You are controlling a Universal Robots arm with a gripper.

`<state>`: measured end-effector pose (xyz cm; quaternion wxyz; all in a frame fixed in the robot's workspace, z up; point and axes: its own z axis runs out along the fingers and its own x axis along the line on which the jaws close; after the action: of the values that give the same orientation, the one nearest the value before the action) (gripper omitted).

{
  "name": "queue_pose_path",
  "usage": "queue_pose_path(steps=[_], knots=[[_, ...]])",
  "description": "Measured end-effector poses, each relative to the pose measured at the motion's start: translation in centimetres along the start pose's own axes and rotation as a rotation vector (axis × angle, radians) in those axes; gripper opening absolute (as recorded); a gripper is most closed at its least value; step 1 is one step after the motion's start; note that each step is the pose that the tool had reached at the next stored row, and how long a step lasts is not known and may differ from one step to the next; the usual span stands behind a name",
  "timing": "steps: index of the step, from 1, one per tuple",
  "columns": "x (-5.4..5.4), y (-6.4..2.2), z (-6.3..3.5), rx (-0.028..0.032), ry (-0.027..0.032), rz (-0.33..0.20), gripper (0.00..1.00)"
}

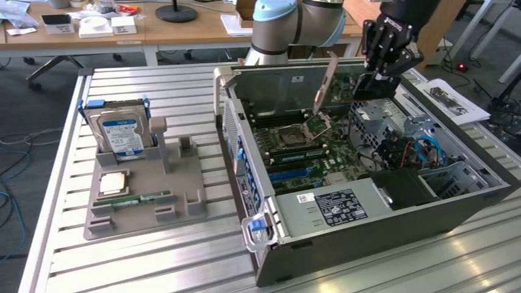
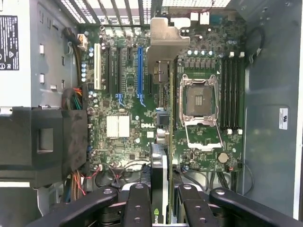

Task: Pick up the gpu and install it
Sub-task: 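Insert the gpu into the slot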

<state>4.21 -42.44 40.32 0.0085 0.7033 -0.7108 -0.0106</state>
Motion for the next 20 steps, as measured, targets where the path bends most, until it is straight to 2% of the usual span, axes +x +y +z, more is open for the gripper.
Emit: queue_pose_path(steps=[5, 12, 20], knots=[[0.0, 0.25, 0.35, 0.0149, 0.0001, -0.016, 0.27], [0.0, 1.08, 0.86, 0.0153, 0.0001, -0.013, 0.27], [0.0, 1.71, 1.22, 0.0153, -0.0004, 0.013, 0.27]])
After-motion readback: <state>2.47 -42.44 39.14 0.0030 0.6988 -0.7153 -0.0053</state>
